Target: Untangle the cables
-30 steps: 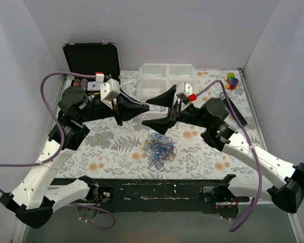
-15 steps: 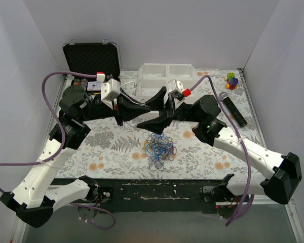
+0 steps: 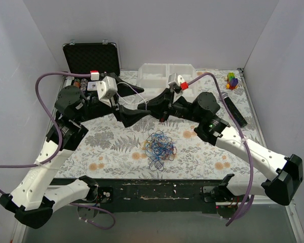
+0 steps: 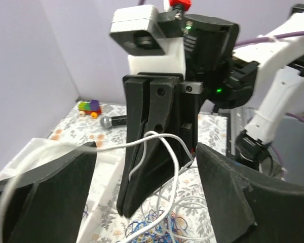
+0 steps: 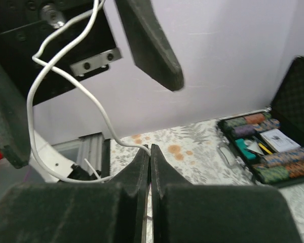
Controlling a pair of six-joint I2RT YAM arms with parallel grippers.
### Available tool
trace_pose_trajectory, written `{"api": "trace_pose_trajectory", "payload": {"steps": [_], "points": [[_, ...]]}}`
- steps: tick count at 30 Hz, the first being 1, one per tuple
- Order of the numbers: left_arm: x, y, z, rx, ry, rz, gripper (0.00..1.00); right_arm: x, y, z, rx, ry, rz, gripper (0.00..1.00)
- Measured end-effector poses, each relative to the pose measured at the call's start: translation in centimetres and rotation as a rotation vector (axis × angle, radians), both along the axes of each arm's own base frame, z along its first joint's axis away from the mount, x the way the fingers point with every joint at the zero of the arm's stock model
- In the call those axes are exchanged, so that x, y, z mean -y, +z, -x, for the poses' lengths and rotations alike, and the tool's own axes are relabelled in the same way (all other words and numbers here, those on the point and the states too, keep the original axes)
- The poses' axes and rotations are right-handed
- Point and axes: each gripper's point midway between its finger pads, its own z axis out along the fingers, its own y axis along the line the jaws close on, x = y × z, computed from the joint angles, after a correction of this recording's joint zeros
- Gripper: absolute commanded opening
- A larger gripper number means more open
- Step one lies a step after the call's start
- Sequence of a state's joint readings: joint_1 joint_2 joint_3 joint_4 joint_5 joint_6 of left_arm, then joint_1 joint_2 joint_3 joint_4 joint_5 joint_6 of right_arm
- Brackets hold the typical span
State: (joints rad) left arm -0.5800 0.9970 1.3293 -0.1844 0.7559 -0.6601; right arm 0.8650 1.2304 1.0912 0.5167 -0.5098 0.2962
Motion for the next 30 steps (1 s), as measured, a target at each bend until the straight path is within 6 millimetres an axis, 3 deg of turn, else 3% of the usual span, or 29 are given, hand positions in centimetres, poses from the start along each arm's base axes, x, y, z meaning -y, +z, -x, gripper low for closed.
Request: {"api": "trace_pose_trajectory", "payload": {"steps": [5,11,17,24,30], "points": [[-1.0,0.5,-1.7,0.008,0.126,0.006,0.98,2.2,0.2,-3.7,-0.025,-0.198,0.025,0.01],[-1.8,-0.1,-3.1,-0.022,0.219,-0.021,0.98,7.4,0.5,-10.5,-0.077,-0.47,0.032,0.01],[-2.7,-1.0,-2.9,-0.033,0.265,-0.031,0.98,9.1,1.7,-15.0,-0.072,-0.652,0.07,0.01],[-3.7,-1.3,-2.5,-0.02,0.296,-0.034,0.98,10.1,-0.9,-18.4,-0.067,-0.796,0.167,0.01],[-3.7,-2.4,-2.8,-0.037,0.307,-0.052,0.98,11.0,-3.2,-20.0,-0.079,-0.865,0.246,0.01]]}}
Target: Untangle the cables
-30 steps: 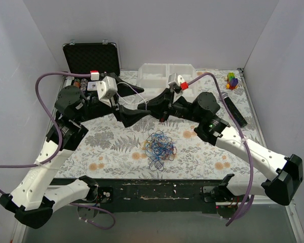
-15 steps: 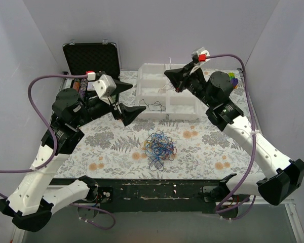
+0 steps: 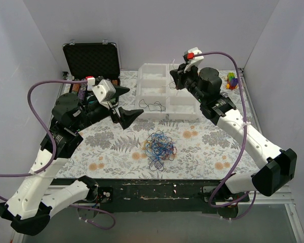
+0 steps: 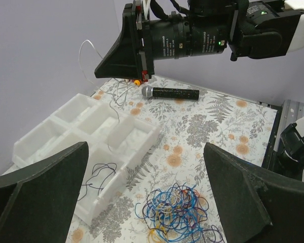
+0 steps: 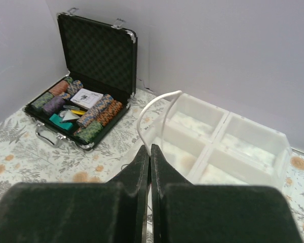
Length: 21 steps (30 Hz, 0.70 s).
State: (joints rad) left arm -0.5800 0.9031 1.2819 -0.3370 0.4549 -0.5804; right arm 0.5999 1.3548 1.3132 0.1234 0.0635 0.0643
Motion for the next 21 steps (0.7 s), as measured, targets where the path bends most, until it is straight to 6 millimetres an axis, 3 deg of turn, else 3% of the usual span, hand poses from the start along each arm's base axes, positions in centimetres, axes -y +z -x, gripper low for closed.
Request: {"api": "trace_pose_trajectory", "payload": {"steps": [21], "points": [[-0.3,-1.9,-0.1,-0.008,0.015,-0.025,0.98,1.8,-1.3,-1.8,-0.006,-0.074,0.054,0.01]]}}
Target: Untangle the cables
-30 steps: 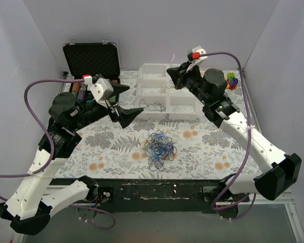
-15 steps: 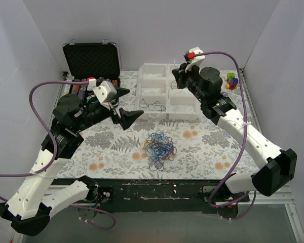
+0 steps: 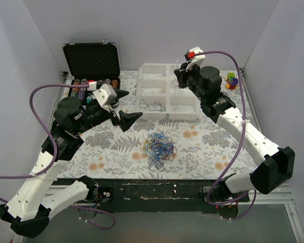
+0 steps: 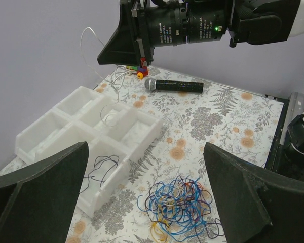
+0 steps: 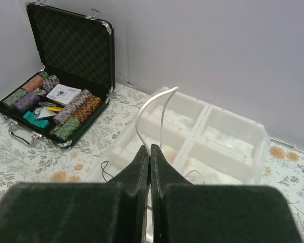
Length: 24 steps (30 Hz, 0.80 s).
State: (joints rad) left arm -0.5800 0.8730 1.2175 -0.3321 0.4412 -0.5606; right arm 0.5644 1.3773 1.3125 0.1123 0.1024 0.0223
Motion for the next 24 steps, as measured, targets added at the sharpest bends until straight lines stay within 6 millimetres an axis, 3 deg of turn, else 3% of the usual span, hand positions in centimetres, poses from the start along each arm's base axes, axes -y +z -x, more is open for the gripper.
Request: {"api": "trace_pose_trajectory", "payload": {"steps": [5,10,24], "points": [[-0.1,0.1,0.0,0.01,0.007,0.0,0.98,0.9,-0.5,-0.6,-0.009,-0.024,0.004,0.01],[-0.2,0.2,0.0,0.015,0.009,-0.001,0.98,1.9,-2.3,-1.1,-0.041,-0.047,0.02,0.01],[-0.2,-0.3,-0.1,0.008,0.009,-0.007,0.98,2.5,-4.6,-1.3,-0.083,-0.064,0.03,0.01]]}}
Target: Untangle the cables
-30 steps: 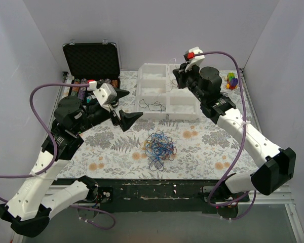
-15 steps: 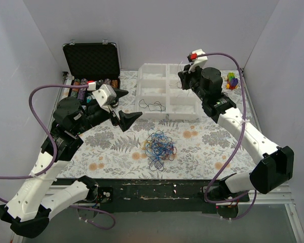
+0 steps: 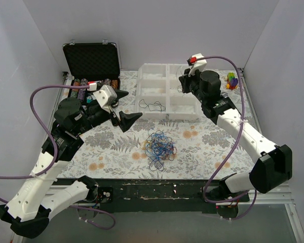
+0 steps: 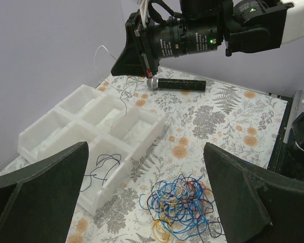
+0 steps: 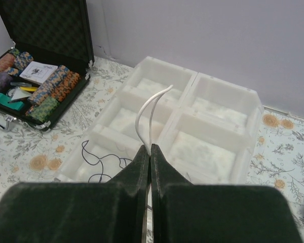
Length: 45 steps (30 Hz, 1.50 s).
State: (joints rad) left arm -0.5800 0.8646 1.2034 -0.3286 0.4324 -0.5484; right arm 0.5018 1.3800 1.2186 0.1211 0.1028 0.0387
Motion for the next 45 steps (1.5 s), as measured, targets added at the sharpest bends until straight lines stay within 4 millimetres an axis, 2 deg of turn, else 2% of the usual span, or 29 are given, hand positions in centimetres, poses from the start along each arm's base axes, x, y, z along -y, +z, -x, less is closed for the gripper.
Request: {"api": "trace_pose_trajectory", "payload": {"steps": [6,15,21,27,34,35,37,39,45], "points": [[-0.1,0.1,0.1,0.006,0.004,0.001,0.98,0.1,-3.6,-1.1,-0.068,-0.023,0.028,0.01],[-0.3,-0.1,0.2,0.009,0.009,-0.001,0.98,0.4,-13.1,-3.5,-0.246,-0.102,0.131,0.01],[-0.4,-0.1,0.1,0.011,0.017,-0.002,0.98,1.6,-18.4,-4.2,-0.358,-0.189,0.215,0.01],[-0.6,0.1,0.2,0.021,0.022,0.001,0.98,2.5,-20.2,-5.2,-0.407,-0.253,0.258,0.01],[-0.7,0.1,0.2,0.022,0.024,0.001,0.98,2.8,-20.8,-6.0,-0.424,-0.292,0.273,0.02],[-0.7,0.1,0.2,0.022,0.024,0.001,0.98,2.8,-20.9,-6.0,-0.428,-0.294,0.277,0.06],[-0.7,0.1,0.2,0.022,0.024,0.001,0.98,3.0,-21.1,-5.8,-0.438,-0.3,0.285,0.22],[-0.7,0.1,0.2,0.022,0.024,0.001,0.98,3.2,-21.3,-5.6,-0.448,-0.311,0.288,0.34],[-0.6,0.0,0.2,0.02,0.023,0.0,0.98,3.5,-21.9,-5.1,-0.481,-0.319,0.295,0.56]]}}
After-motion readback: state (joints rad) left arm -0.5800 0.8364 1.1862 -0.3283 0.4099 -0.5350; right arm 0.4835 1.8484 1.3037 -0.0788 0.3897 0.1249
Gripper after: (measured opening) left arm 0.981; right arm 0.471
